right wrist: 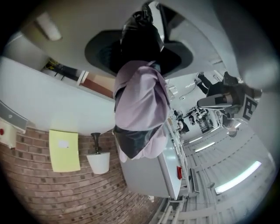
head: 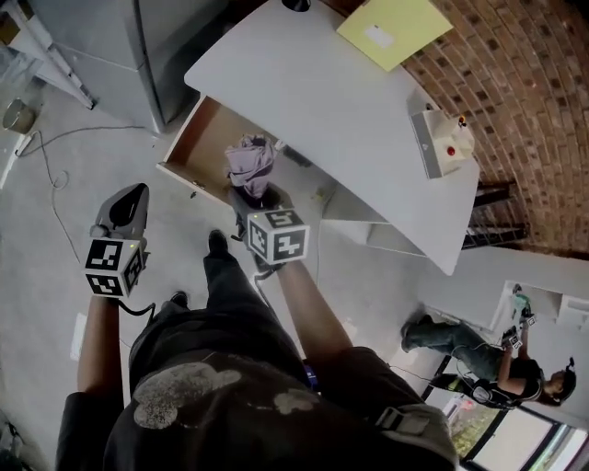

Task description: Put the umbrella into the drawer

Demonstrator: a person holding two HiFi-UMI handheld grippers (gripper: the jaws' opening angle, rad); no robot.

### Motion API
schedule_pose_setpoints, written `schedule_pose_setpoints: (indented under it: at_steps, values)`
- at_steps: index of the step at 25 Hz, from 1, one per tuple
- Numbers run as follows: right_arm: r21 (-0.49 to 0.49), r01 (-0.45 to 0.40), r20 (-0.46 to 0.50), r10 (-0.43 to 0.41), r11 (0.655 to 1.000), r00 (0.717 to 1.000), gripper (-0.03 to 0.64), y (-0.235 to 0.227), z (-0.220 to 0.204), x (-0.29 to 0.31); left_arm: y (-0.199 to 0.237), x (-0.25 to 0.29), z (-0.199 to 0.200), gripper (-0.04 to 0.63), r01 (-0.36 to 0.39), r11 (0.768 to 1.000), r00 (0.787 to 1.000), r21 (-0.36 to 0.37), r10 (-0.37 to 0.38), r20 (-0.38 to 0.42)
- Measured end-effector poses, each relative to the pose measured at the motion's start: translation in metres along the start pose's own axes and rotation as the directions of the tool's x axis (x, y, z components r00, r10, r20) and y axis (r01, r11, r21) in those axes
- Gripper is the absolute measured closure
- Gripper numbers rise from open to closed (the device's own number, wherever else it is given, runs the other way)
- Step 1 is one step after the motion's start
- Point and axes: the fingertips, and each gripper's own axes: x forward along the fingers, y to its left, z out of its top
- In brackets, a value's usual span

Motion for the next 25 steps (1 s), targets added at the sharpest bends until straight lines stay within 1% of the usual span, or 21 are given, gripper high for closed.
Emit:
schedule_pose_setpoints:
  at_steps: [4, 9, 11, 12, 14, 16, 21, 25]
  values:
    - [-0.066, -0.068, -0.063, 0.063, 0.996, 0.996, 0.397, -0.007, 0.001, 0.044, 0.016, 0.019, -0.009, 0.584, -0.069, 0.996, 0.997, -0.051, 0.068, -0.029]
    - [-0.137, -0.122, -0.121, 0.105, 0.983, 0.987, 0.397, -0.014, -0.003, 0.094, 0.03, 0.038, -0.028, 0.584, -0.127, 0.985, 0.991, -0.118, 0.12, -0.063]
    - [-0.16, -0.139, -0.136, 0.118, 0.977, 0.984, 0.397, -0.017, -0.004, 0.112, 0.033, 0.045, -0.036, 0.584, -0.149, 0.981, 0.987, -0.122, 0.141, -0.072]
    - [-0.172, -0.146, -0.144, 0.122, 0.974, 0.982, 0.397, -0.02, -0.006, 0.12, 0.033, 0.049, -0.038, 0.584, -0.16, 0.981, 0.986, -0.109, 0.153, -0.069]
    - [-0.19, -0.156, -0.162, 0.125, 0.969, 0.979, 0.397, -0.026, -0.011, 0.136, 0.033, 0.057, -0.04, 0.584, -0.177, 0.981, 0.983, -0.077, 0.173, -0.053]
    - [-0.204, -0.162, -0.179, 0.126, 0.965, 0.976, 0.397, -0.031, -0.017, 0.152, 0.033, 0.064, -0.044, 0.584, -0.185, 0.98, 0.982, -0.076, 0.182, -0.046]
    - [-0.232, -0.161, -0.213, 0.112, 0.959, 0.971, 0.397, -0.041, -0.033, 0.191, 0.037, 0.077, -0.066, 0.584, -0.215, 0.966, 0.976, -0.144, 0.21, -0.053]
    - [-0.246, -0.153, -0.233, 0.094, 0.957, 0.968, 0.397, -0.047, -0.047, 0.214, 0.043, 0.084, -0.087, 0.584, -0.238, 0.954, 0.971, -0.182, 0.229, -0.069]
